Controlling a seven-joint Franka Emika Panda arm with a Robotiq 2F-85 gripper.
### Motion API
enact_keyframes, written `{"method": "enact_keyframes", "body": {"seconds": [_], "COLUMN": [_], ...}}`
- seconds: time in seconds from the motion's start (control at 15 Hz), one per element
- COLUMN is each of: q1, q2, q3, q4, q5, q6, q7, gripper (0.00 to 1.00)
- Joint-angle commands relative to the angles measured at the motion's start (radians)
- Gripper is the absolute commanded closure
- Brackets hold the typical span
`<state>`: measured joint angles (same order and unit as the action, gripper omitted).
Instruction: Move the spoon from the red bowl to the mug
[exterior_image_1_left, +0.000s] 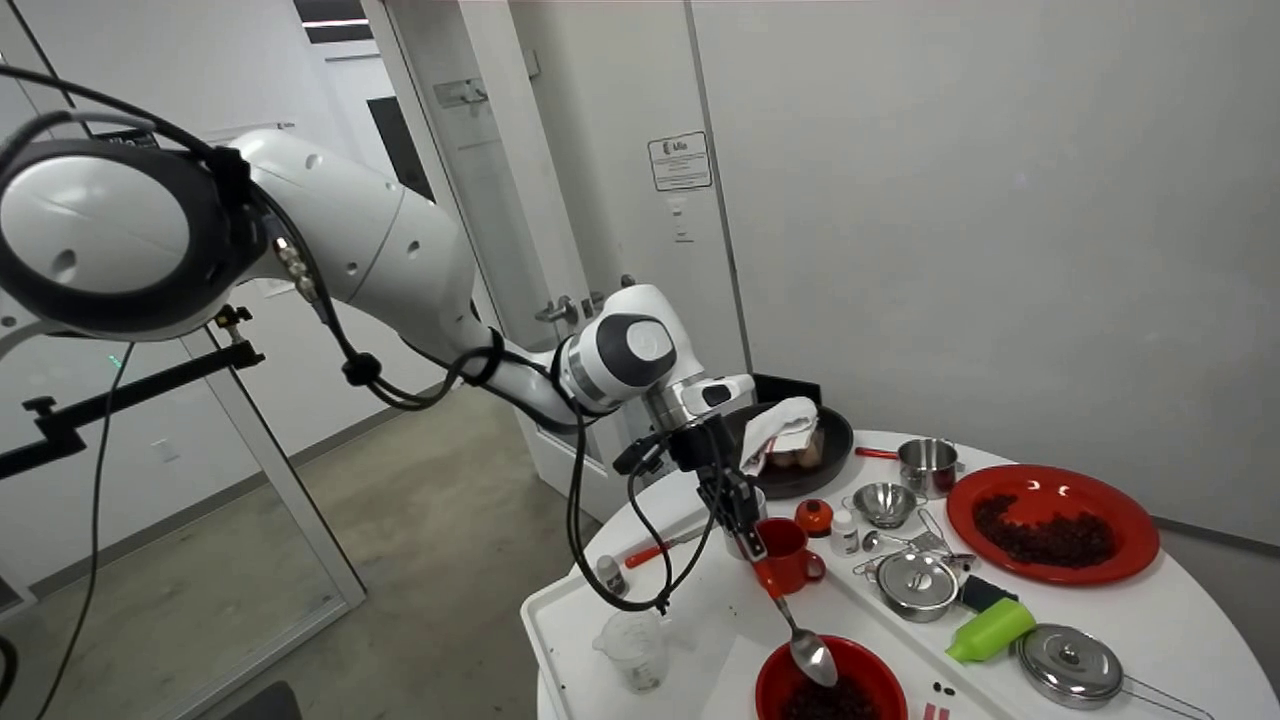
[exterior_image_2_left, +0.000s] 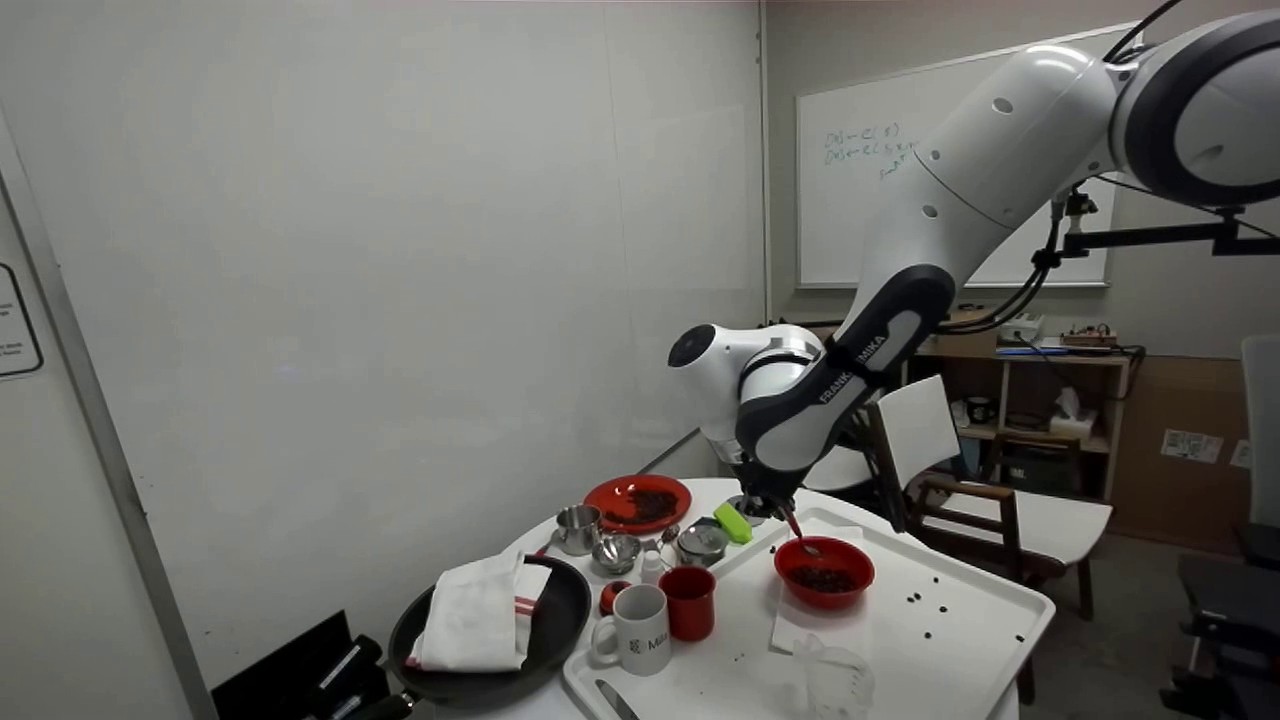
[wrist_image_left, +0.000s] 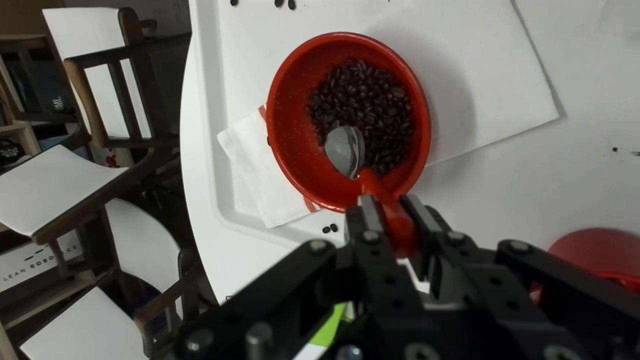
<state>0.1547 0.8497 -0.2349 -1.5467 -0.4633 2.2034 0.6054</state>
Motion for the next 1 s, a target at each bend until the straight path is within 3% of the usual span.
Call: {"method": "enact_keyframes", "body": {"seconds": [0.0,0.47,0.93], "q1": [-0.01,0.068,0.073], "q2": [-0.049,-0.062,-0.172], "q3": [0.009,-0.064,-0.032], "q4": [-0.055,-0.072,-0.155], "q5": [0.033,-0.059,-0.132], "q6": [0.035,0.021,0.156], "q7": [-0.036,0.051,0.001], "gripper": [0.91,0.91,0.91]}}
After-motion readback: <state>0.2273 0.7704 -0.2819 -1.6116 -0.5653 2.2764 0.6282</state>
